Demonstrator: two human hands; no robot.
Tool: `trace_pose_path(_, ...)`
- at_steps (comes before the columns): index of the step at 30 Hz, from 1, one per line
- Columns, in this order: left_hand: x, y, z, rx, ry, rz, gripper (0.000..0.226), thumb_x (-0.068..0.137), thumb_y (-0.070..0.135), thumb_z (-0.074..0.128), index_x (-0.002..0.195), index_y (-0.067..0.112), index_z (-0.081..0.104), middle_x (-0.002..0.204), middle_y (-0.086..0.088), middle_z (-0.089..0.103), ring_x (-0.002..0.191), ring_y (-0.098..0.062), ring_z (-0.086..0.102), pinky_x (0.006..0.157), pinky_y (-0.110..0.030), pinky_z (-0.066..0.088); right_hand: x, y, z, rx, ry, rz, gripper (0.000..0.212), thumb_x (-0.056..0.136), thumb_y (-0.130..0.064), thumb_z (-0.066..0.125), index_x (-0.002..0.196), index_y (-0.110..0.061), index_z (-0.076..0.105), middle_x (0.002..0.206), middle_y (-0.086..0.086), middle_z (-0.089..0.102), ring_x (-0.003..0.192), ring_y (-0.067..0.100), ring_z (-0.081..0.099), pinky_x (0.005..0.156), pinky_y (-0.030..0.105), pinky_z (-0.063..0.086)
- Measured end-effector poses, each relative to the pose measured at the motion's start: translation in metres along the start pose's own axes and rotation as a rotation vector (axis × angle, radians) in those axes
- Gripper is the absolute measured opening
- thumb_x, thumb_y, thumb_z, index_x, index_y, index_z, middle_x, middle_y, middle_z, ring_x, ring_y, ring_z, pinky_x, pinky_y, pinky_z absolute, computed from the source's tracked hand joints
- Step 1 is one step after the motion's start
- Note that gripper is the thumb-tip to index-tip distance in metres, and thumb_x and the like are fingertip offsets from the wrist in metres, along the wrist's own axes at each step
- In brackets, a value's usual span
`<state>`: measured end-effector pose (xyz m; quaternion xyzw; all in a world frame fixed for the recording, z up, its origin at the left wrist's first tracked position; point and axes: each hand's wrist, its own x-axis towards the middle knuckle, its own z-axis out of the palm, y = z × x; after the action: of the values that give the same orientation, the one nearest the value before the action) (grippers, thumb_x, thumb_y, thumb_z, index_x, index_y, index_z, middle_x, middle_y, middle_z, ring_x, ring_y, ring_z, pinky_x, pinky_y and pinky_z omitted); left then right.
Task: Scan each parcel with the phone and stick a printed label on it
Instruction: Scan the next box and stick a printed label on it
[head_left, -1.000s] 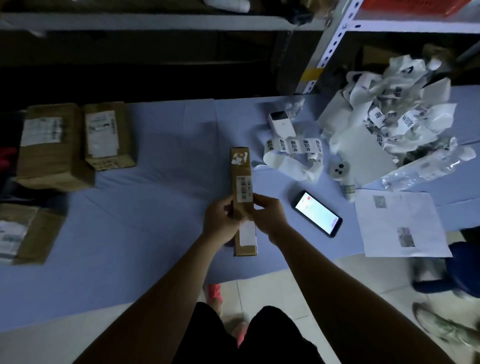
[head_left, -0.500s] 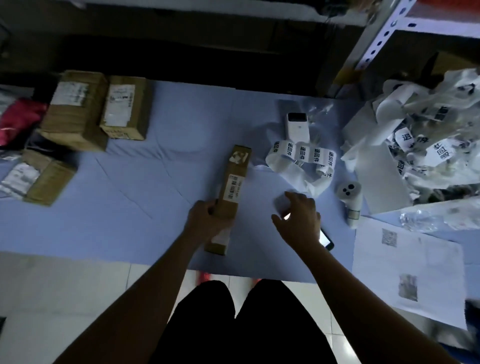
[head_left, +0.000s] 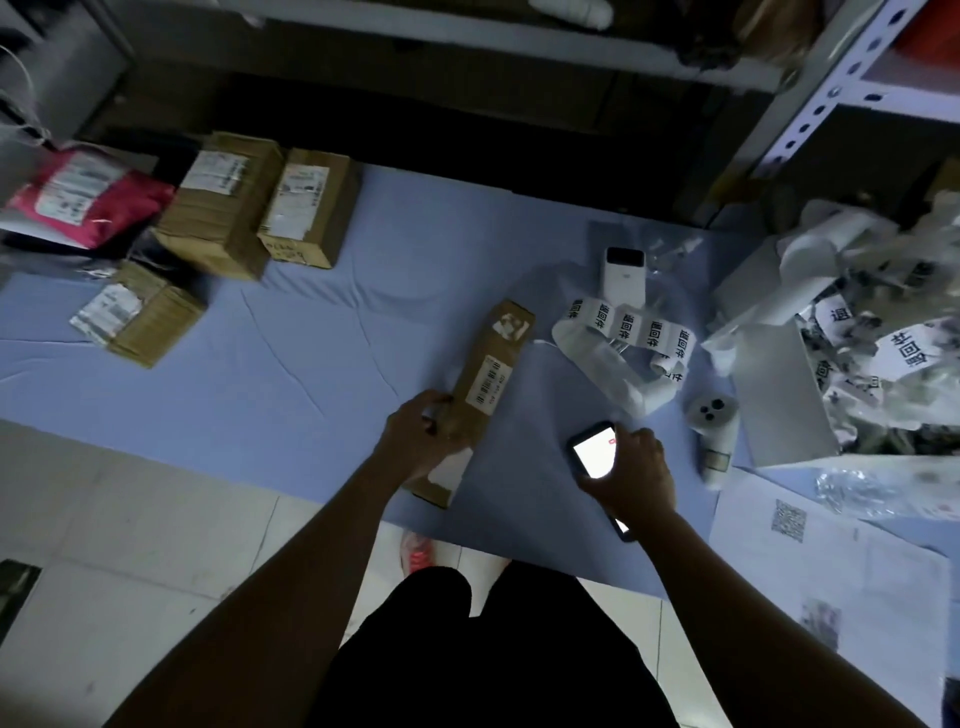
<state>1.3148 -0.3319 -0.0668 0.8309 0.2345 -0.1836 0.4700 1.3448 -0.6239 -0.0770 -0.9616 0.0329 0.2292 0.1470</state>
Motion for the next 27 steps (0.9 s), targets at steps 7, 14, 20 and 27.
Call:
trace_pose_path(7,-0.002,-0.023,-0.036,-0.060,0.124,-0.029,0.065,0.060,0.028,0.096,0.119,0.030,0.070,0.104,-0.006,0.073,0.095,-0.020,0.069,0.083,-0.037,0.059,-0.005,-0.020,-0.015,0.103,-0.006,0.005,0.086,0.063,-0.045,0.089,0.138,-0.022,0.056,0.111,0.013,0.064,0.113,0.035,0.056,0.087,0.041,0.053)
trace_pose_path(14,0.012,-0.035,-0.062,-0.039,0.265,-0.032,0.065,0.062,0.032,0.094,0.123,0.025,0.070,0.116,-0.004,0.070,0.106,-0.022,0.066,0.092,-0.035,0.055,-0.015,-0.081,-0.038,0.078,-0.034,-0.197,0.078,0.060,-0.043,0.087,0.132,-0.027,0.059,0.095,0.006,0.066,0.101,0.033,0.059,0.078,0.041,0.055)
trace_pose_path(20,0.017,-0.046,-0.067,0.035,0.227,0.075,0.063,0.068,0.041,0.090,0.123,0.021,0.070,0.113,-0.002,0.073,0.103,-0.022,0.068,0.090,-0.037,0.057,-0.022,-0.093,-0.039,-0.019,-0.063,-0.179,0.098,0.067,-0.037,0.091,0.152,-0.022,0.045,0.126,0.010,0.063,0.124,0.033,0.047,0.100,0.043,0.046)
trace_pose_path(27,0.018,-0.049,-0.071,-0.004,0.235,0.060,0.070,0.063,0.046,0.092,0.126,0.022,0.069,0.114,-0.002,0.072,0.101,-0.021,0.069,0.089,-0.039,0.059,-0.030,-0.096,-0.038,-0.063,-0.047,-0.195,0.101,0.068,-0.039,0.090,0.154,-0.020,0.041,0.118,0.011,0.061,0.121,0.032,0.045,0.097,0.042,0.045)
